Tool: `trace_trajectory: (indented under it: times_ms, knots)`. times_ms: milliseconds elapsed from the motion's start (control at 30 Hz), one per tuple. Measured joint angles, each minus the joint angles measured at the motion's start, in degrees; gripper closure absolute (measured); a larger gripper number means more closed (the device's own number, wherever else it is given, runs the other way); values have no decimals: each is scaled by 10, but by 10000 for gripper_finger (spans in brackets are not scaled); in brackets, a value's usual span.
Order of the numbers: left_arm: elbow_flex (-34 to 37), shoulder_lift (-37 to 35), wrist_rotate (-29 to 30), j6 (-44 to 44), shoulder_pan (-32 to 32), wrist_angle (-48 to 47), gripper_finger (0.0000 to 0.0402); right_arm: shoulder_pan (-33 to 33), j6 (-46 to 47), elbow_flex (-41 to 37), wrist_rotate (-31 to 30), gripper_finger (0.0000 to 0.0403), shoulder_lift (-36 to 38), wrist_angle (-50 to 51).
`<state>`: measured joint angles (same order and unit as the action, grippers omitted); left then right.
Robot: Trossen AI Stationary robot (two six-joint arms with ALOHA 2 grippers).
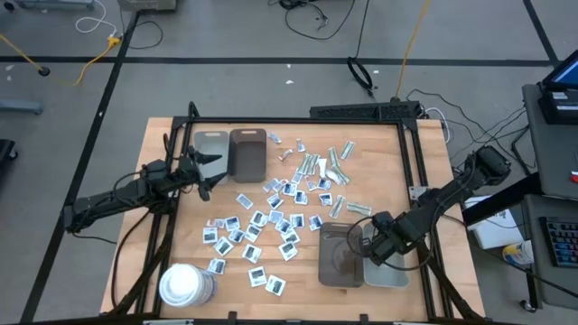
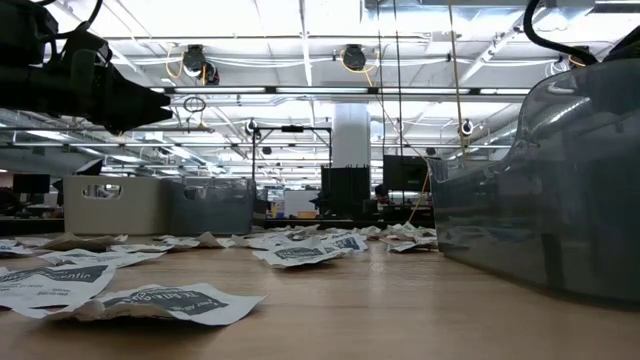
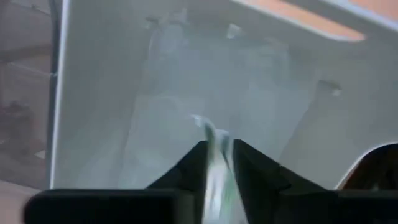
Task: Pick & Place First Aid Supplies
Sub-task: Put the white bandage pack into the bottom gray bin
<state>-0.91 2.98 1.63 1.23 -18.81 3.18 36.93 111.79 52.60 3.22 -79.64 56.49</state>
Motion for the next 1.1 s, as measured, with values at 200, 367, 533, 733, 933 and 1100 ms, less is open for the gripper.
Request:
trace_trajectory:
  times_ms: [200, 367, 533, 733, 933, 1100]
  knots:
    - [0, 0, 0, 0, 0, 0, 96, 0, -6, 0, 0, 229, 1, -4]
    - [0, 0, 0, 0, 0, 0, 96, -7, -55, 18, -1, 203, 13, 8]
    - [0, 0, 0, 0, 0, 0, 96, -31, -151, 42, -1, 210, 28, 28]
    - [0, 0, 0, 0, 0, 0, 96, -73, -369, 62, 16, 223, 38, 30]
    - [0, 0, 0, 0, 0, 0, 96, -111, -580, 68, 88, 231, 39, 32]
    - [0, 0, 0, 0, 0, 0, 96, -128, -698, 68, 90, 232, 52, 32]
